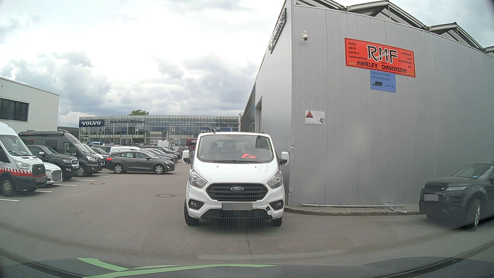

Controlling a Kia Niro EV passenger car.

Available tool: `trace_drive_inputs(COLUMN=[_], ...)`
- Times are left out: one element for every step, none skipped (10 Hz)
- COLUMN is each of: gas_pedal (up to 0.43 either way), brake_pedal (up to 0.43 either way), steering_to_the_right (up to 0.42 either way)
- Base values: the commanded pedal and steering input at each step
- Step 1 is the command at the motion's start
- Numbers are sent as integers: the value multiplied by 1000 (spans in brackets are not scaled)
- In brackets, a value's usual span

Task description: Follow the waypoints while adhering to traffic rules and regulations

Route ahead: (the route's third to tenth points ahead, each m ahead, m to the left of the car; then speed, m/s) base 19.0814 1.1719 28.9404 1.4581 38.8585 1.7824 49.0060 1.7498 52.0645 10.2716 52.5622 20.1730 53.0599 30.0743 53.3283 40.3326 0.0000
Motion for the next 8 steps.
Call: trace_drive_inputs(gas_pedal=[0,0,0,0,0,0,0,0], brake_pedal=[348,348,348,348,348,348,348,348], steering_to_the_right=[6,5,6,6,6,6,6,6])
